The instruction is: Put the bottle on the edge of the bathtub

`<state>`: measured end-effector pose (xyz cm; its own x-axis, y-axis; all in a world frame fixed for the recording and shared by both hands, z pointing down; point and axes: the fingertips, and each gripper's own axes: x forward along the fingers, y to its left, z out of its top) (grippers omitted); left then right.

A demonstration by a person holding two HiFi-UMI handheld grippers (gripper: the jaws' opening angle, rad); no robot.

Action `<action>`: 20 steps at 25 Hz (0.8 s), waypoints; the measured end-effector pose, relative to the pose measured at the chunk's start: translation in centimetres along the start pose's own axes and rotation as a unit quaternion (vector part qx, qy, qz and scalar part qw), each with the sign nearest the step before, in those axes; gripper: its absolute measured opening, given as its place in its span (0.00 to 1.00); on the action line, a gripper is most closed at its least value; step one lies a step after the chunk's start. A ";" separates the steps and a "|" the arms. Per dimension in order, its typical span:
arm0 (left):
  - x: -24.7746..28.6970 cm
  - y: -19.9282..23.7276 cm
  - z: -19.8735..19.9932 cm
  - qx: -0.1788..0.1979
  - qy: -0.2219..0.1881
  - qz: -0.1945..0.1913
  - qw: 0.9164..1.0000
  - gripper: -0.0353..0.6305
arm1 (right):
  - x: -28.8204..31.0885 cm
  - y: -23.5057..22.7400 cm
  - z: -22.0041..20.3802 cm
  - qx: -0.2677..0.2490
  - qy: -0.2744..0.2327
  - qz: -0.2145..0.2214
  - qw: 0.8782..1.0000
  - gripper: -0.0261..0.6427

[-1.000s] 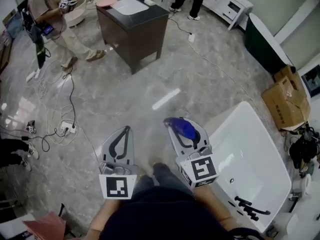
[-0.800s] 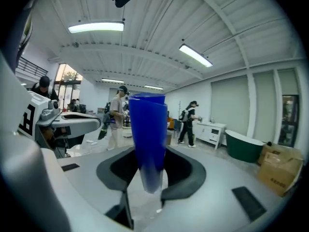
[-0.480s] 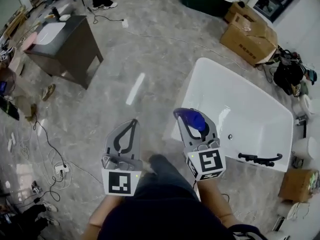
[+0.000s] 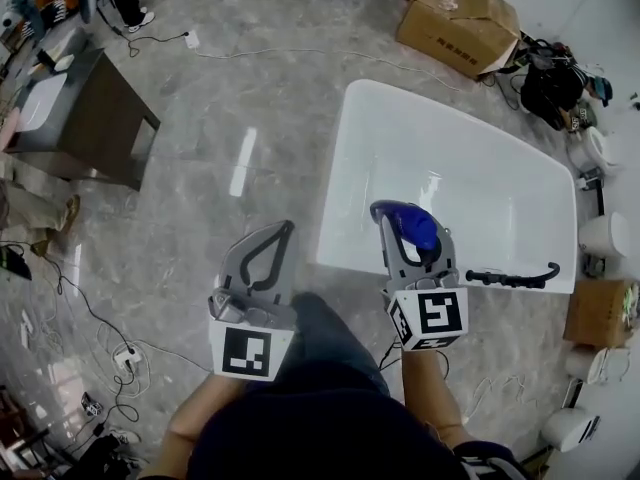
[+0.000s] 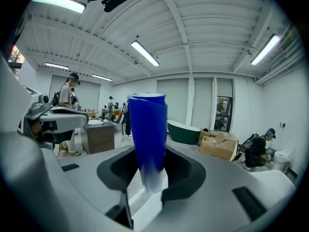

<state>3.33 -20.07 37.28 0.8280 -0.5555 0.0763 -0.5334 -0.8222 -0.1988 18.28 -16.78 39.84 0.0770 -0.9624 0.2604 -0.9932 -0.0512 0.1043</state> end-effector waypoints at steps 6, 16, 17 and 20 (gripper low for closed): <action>2.6 -1.0 0.0 0.007 -0.003 -0.031 0.999 0.05 | 0.3 -1.9 -1.0 0.010 0.009 -0.020 1.000 0.28; 5.7 -3.3 -0.8 0.008 0.007 -0.052 0.999 0.05 | 0.6 -3.9 -3.0 0.015 0.021 -0.022 0.999 0.28; 6.0 -3.5 -1.1 0.008 0.010 -0.053 0.998 0.05 | 0.7 -4.0 -3.4 0.016 0.025 -0.020 0.999 0.28; 6.8 -4.3 -2.1 0.006 0.022 -0.057 0.998 0.06 | 1.1 -4.1 -5.3 0.019 0.034 -0.010 0.999 0.28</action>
<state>10.89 -20.52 40.68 0.8750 -0.4629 0.1415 -0.4330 -0.8792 -0.1985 22.92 -16.21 44.74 0.1019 -0.9410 0.3227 -0.9939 -0.0826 0.0732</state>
